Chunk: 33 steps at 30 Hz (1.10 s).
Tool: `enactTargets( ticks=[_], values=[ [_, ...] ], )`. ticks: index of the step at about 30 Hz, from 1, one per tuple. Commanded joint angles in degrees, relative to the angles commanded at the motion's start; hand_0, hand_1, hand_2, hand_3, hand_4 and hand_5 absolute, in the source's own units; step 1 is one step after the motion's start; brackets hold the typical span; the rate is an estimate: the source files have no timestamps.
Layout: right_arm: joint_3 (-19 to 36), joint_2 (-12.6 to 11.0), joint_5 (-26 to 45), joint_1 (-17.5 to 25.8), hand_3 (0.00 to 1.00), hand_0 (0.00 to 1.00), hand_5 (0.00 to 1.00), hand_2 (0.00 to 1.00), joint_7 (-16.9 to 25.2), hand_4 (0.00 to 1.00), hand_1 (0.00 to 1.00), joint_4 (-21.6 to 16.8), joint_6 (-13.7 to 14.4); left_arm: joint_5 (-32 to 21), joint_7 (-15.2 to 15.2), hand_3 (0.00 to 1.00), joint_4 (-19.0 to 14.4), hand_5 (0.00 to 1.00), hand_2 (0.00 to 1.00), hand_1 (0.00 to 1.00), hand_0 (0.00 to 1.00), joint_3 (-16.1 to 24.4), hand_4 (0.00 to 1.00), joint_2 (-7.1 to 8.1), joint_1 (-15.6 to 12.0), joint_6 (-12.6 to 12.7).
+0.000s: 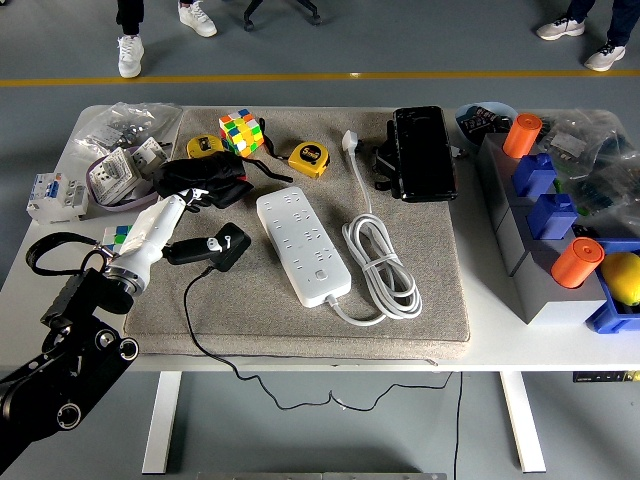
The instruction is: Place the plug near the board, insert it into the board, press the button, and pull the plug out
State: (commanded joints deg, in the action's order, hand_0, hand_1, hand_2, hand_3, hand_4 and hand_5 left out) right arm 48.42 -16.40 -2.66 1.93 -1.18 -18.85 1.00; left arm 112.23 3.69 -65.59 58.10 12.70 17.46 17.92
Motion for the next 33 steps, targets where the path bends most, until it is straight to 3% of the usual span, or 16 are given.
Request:
enactTargets(
  ticks=[9, 10, 15, 16, 21, 22, 27, 28, 33],
  values=[
    [-0.3, -0.2, 0.0, -0.2, 0.512, 0.608, 0.525, 0.635, 0.1, 0.809, 0.668, 0.0, 0.1, 2.9, 3.7, 0.773, 2.9, 0.603, 0.735, 0.725, 0.73, -2.3, 0.998, -0.68, 1.6, 0.6],
    [-0.4, -0.2, 0.0, -0.2, 0.512, 0.608, 0.525, 0.634, 0.1, 0.808, 0.667, -0.1, 0.1, 3.1, 4.3, 0.756, 3.2, 0.593, 0.697, 0.661, 0.656, -2.6, 0.998, -0.78, 1.8, 0.3],
    [-0.6, -0.2, 0.0, -0.3, 0.512, 0.608, 0.525, 0.634, 0.2, 0.808, 0.667, -0.1, 0.1, 4.2, 6.5, 0.756, 4.7, 0.593, 0.697, 0.661, 0.656, -3.5, 0.998, -1.38, 2.7, -0.2],
    [-0.6, -0.2, 0.0, -0.3, 0.512, 0.607, 0.524, 0.634, 0.2, 0.808, 0.666, -0.1, 0.1, 4.3, 6.7, 0.713, 5.0, 0.572, 0.654, 0.604, 0.566, -3.7, 0.998, -1.51, 2.9, -0.2],
    [-0.5, -0.3, 0.0, -0.2, 0.512, 0.607, 0.524, 0.634, 0.4, 0.808, 0.666, -0.1, 0.2, 4.6, 6.7, 0.713, 6.6, 0.572, 0.654, 0.604, 0.566, -5.0, 0.998, -2.02, 3.8, 0.4],
    [-0.4, -0.3, -0.1, -0.2, 0.51, 0.607, 0.524, 0.634, 0.4, 0.808, 0.667, -0.1, 0.3, 4.5, 6.6, 0.655, 6.8, 0.49, 0.572, 0.53, 0.456, -5.1, 0.998, -2.07, 3.9, 0.6],
    [-0.3, -0.2, -0.1, 0.0, 0.51, 0.607, 0.524, 0.634, 0.6, 0.808, 0.667, -0.1, 0.3, 4.4, 6.6, 0.655, 7.5, 0.49, 0.572, 0.53, 0.456, -6.0, 0.998, -2.55, 4.4, 1.6],
    [-0.3, -0.1, -0.2, 0.0, 0.51, 0.607, 0.524, 0.632, 0.6, 0.807, 0.667, -0.1, 0.2, 4.4, 6.6, 0.588, 7.6, 0.397, 0.518, 0.48, 0.39, -6.1, 0.998, -2.64, 4.5, 1.8],
    [-0.2, -0.1, -0.2, 0.0, 0.51, 0.607, 0.524, 0.632, 0.7, 0.807, 0.667, -0.1, 0.2, 4.7, 6.4, 0.588, 8.0, 0.397, 0.518, 0.48, 0.39, -6.5, 0.998, -2.87, 4.9, 2.5]
  ],
)
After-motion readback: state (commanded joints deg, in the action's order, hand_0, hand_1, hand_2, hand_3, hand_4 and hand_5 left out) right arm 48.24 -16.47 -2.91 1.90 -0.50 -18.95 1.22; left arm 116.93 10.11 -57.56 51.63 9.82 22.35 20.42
